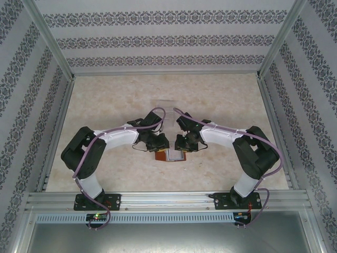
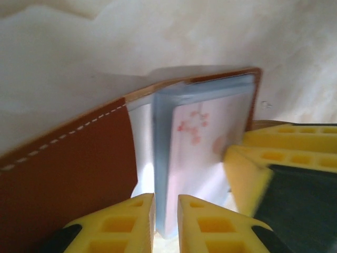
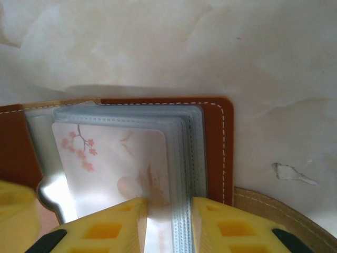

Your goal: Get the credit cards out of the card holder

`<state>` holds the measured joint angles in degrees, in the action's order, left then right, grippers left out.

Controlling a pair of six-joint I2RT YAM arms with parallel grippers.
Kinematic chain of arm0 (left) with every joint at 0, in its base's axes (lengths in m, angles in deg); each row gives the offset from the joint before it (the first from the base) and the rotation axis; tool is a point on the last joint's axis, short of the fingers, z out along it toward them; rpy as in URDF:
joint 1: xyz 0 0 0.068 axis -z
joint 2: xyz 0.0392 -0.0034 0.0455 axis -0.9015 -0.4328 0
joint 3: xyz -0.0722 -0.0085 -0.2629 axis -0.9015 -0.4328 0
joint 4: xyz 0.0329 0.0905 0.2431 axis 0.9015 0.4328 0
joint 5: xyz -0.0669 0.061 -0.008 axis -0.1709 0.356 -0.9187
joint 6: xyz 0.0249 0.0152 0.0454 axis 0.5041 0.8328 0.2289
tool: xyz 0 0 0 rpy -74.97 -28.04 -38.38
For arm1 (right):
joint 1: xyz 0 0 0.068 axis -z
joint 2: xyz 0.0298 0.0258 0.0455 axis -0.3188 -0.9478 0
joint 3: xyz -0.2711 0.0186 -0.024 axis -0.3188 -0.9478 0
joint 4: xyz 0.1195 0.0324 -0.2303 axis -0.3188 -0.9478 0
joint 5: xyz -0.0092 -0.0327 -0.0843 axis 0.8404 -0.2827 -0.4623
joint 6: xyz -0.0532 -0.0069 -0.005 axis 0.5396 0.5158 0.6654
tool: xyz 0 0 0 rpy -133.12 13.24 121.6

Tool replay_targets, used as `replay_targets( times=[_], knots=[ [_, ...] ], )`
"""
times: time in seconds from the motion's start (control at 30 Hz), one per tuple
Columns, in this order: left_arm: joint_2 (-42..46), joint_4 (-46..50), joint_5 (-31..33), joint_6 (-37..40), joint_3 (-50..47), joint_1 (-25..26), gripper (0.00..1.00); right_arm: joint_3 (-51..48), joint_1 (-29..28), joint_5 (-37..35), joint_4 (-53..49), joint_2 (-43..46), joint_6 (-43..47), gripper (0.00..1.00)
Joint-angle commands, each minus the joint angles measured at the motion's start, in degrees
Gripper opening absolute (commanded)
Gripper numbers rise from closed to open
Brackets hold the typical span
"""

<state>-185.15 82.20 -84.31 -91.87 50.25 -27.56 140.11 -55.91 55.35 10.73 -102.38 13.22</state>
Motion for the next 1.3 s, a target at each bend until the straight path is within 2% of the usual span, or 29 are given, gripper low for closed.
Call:
replay_targets(
  times=[0.0, 0.3, 0.5, 0.97, 1.27],
  knots=[
    [-1.2, -6.0, -1.4, -2.3, -2.2, 0.5, 0.18, -1.2, 0.5, -1.6, -2.6, 2.0, 0.7, 0.3],
    [-2.9, -8.8, -1.3, -2.5, -4.4, 0.3, 0.12, -2.6, 1.7, -1.0, -1.3, 4.5, 0.7, 0.32],
    [-2.8, -8.4, -0.6, -1.9, -4.5, 0.0, 0.1, -3.1, 2.2, -1.0, -0.5, 5.7, 0.5, 0.29],
    [0.4, -10.0, -0.8, -2.2, -5.0, -0.3, 0.11, -3.8, 2.6, 0.6, 1.0, 1.8, 1.0, 0.21],
    [1.6, -15.0, -2.4, -4.7, -6.9, -0.7, 0.11, -4.2, 2.5, 0.5, 1.2, 1.5, 1.2, 0.17]
  ],
)
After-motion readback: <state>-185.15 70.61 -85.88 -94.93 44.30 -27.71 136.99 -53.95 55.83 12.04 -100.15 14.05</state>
